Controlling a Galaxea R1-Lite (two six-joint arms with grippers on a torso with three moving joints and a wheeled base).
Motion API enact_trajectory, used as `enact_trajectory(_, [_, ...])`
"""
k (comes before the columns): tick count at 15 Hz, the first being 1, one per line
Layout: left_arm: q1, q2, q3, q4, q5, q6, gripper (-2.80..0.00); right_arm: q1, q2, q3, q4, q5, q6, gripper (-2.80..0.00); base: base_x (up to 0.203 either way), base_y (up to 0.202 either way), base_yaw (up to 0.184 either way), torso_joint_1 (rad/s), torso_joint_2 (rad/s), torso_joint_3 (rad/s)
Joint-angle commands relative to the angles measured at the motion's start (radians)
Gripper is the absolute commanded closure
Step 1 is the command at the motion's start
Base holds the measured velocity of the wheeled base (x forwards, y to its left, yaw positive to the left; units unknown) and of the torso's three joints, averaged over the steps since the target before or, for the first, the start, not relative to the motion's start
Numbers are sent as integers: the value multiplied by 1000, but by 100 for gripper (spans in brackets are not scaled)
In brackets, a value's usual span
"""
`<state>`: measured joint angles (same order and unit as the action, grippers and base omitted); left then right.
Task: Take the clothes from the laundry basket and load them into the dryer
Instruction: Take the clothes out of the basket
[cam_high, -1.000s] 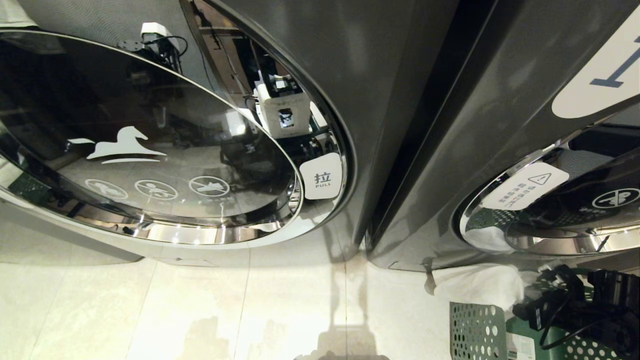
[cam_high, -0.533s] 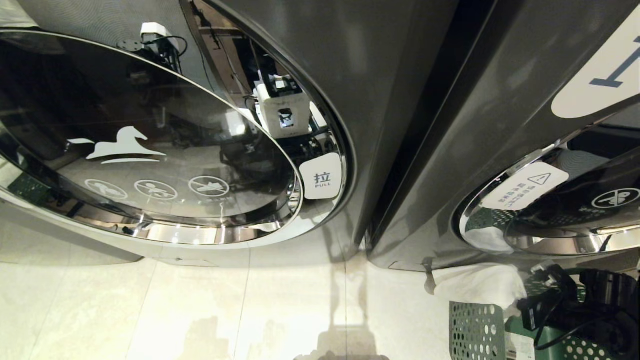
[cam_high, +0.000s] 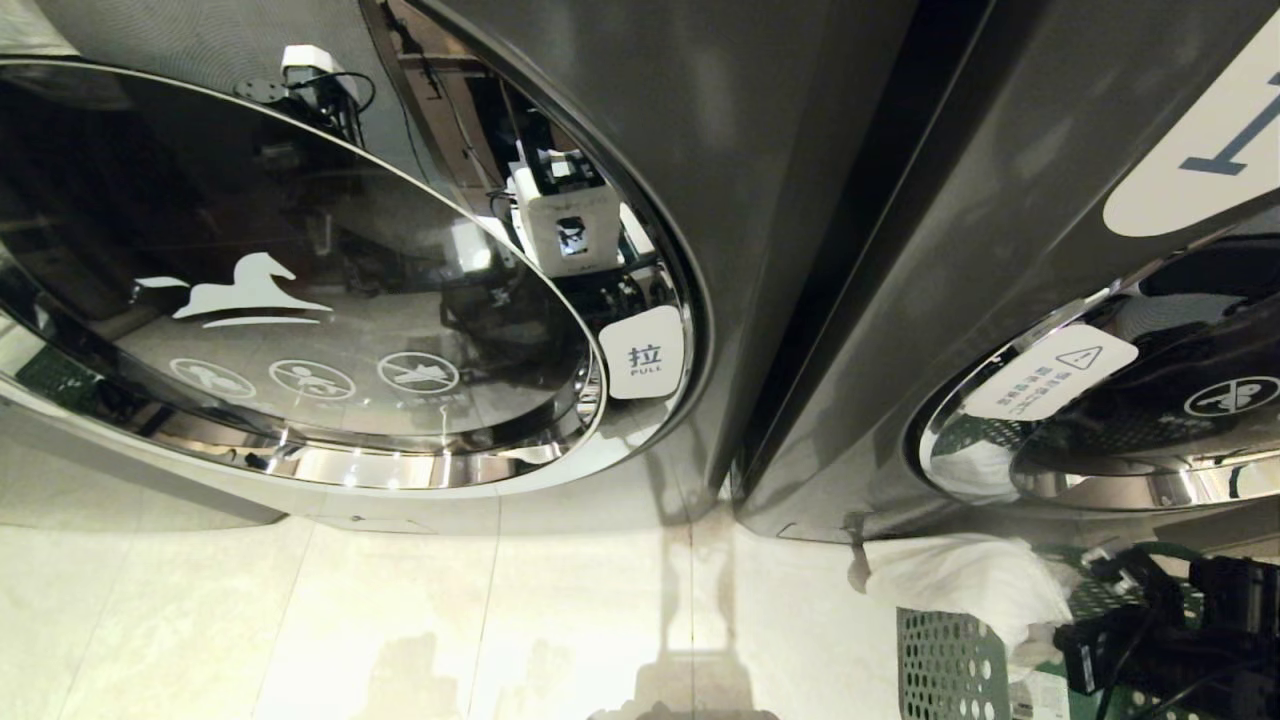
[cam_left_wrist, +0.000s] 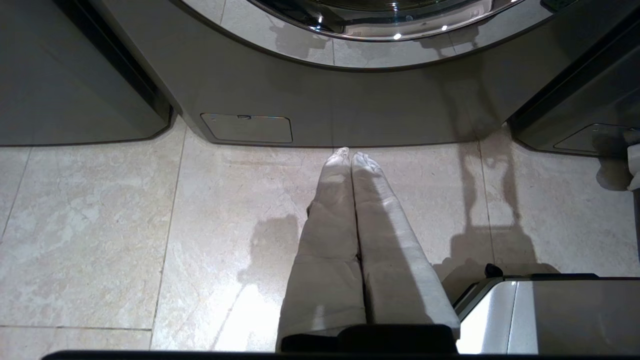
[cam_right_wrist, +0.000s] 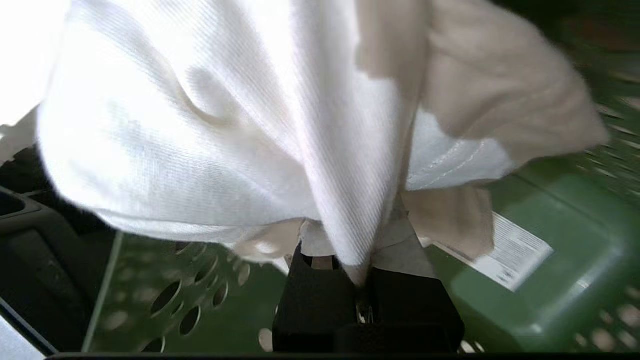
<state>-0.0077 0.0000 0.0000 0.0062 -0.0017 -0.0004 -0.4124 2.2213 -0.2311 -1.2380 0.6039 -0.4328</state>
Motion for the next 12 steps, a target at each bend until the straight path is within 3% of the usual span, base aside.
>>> enact_trajectory(1, [0,0,0,0,0,0,0,-10,-101,36,-5,-22,2,0,0,0,0,0,0,0])
enact_trajectory(6, [0,0,0,0,0,0,0,-22,-406,202,21,-100,87,0,0,0,0,0,0,0])
enact_trajectory(12, [0,0,0,0,0,0,0,-31,-884,187,74,-246,162,0,0,0,0,0,0,0])
